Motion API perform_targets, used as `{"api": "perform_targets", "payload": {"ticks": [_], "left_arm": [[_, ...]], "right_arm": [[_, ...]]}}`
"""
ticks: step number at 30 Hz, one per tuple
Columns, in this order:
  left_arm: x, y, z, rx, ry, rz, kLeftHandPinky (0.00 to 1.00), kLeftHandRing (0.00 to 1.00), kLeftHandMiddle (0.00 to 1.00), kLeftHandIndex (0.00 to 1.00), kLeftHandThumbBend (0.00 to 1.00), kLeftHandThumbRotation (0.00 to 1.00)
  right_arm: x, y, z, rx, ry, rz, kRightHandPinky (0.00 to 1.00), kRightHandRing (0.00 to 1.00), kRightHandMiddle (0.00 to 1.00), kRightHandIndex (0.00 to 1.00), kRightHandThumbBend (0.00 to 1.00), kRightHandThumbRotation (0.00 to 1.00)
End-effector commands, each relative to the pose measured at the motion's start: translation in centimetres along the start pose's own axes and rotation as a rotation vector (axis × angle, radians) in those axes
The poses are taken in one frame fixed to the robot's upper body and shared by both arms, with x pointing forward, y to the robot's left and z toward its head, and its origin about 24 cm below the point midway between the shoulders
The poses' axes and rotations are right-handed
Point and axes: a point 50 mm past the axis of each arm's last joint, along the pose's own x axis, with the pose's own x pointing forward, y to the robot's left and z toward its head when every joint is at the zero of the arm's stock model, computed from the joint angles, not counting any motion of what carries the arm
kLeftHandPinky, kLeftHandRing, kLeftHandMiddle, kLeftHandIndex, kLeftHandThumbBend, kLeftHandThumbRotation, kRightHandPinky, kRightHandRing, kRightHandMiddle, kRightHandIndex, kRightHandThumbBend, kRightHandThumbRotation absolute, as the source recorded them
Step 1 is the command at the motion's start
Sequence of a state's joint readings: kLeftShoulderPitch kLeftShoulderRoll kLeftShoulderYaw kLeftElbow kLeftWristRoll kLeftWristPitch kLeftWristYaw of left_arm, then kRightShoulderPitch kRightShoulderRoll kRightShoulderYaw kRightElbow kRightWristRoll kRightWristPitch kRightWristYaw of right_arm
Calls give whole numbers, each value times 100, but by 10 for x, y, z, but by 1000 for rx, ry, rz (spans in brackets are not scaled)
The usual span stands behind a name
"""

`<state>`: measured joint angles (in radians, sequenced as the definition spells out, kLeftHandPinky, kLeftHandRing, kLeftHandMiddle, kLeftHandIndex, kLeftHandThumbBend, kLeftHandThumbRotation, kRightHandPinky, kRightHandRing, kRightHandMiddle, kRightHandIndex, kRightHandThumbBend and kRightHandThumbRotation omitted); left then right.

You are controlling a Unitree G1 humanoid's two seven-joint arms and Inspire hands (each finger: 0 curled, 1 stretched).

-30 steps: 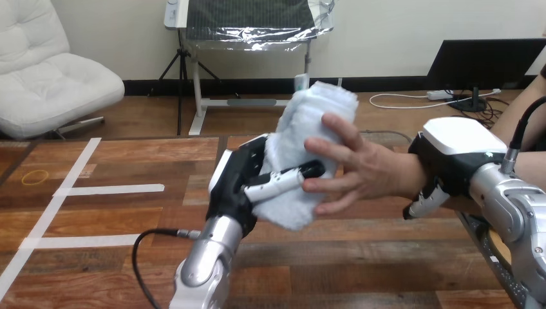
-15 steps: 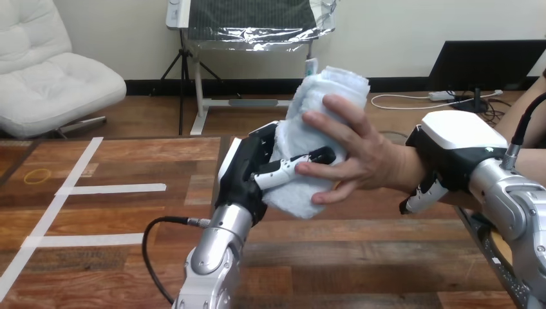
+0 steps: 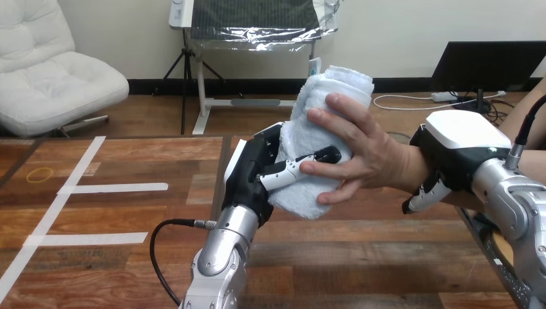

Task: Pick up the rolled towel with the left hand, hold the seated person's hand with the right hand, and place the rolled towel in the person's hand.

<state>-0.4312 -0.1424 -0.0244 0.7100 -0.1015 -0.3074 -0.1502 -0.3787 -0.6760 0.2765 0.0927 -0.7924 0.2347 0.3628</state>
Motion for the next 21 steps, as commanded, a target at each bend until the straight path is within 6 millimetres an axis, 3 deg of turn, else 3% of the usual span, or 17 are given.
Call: {"api": "perform_targets", "payload": {"ticks": [1,21], "left_arm": [[19,-43,19,9,-63,-142,26,33,39,45,69,0],[15,-49,12,13,-46,-155,25,33,39,44,70,5]], "right_arm": [[0,-6,-9,39,35,-19,14,21,31,36,72,0],[1,-1,-9,19,40,-8,12,20,30,34,72,0]]}}
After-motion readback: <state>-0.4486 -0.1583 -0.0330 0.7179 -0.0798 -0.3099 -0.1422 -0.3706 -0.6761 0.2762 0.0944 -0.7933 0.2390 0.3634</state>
